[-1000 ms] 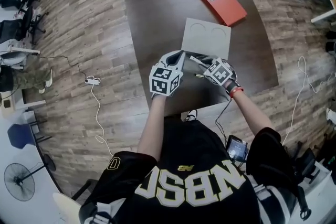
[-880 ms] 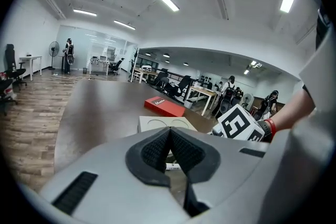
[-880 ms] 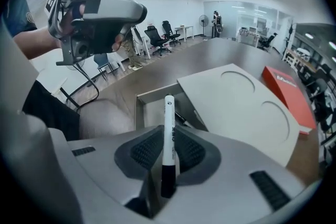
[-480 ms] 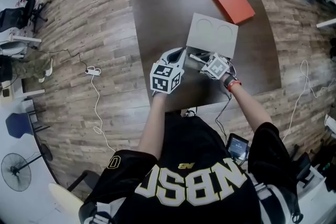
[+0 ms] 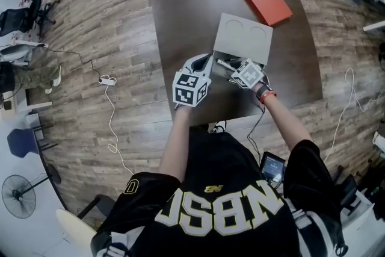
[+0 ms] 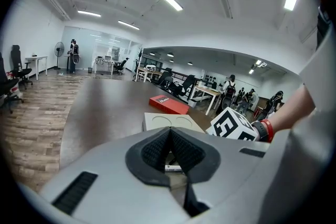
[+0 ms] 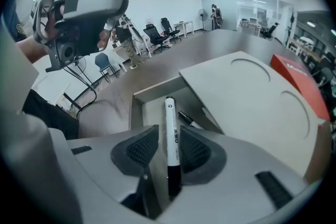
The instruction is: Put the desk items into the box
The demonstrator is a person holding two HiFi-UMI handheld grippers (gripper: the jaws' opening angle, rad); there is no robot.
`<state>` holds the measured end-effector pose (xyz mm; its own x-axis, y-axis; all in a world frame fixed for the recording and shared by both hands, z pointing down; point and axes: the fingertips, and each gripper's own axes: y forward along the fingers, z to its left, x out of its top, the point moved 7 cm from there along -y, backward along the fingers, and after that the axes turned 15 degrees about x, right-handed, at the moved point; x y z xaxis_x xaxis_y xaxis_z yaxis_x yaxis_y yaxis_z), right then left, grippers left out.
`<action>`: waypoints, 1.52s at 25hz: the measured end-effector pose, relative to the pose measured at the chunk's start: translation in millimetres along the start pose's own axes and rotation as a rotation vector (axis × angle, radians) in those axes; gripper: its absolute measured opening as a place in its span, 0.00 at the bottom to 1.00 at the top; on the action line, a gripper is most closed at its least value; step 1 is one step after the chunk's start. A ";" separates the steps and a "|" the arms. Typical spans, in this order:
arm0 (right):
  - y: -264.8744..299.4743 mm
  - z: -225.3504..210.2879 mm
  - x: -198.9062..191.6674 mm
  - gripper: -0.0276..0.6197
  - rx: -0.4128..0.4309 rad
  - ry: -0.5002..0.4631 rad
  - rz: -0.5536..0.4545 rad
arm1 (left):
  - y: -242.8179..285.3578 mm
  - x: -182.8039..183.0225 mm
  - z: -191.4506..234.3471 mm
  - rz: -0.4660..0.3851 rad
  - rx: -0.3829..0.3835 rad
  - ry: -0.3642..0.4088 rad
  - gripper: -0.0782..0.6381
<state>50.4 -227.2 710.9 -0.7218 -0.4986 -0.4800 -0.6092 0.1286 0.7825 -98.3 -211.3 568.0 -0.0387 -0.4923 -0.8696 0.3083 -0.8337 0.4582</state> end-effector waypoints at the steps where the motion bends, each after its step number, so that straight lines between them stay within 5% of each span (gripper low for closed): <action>1: -2.0 0.3 0.3 0.25 -0.005 0.006 -0.013 | -0.7 -0.1 0.4 -0.001 0.003 0.002 0.13; 13: -64.9 1.8 2.8 0.23 -0.108 0.080 -0.203 | -7.7 15.5 -2.4 -0.052 -0.020 0.024 0.13; 30: -217.8 29.9 -15.0 0.13 -0.462 0.182 -0.601 | -8.7 77.7 -43.7 -0.189 -0.109 0.091 0.13; 38: -259.7 56.7 -9.5 0.06 -0.623 0.208 -0.780 | -25.6 106.3 -51.8 -0.319 -0.104 0.107 0.13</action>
<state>196.9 -207.2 489.7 -0.0894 -0.3995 -0.9124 -0.5635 -0.7350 0.3771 -61.1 -229.3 454.3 -0.0503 -0.1777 -0.9828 0.3921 -0.9085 0.1442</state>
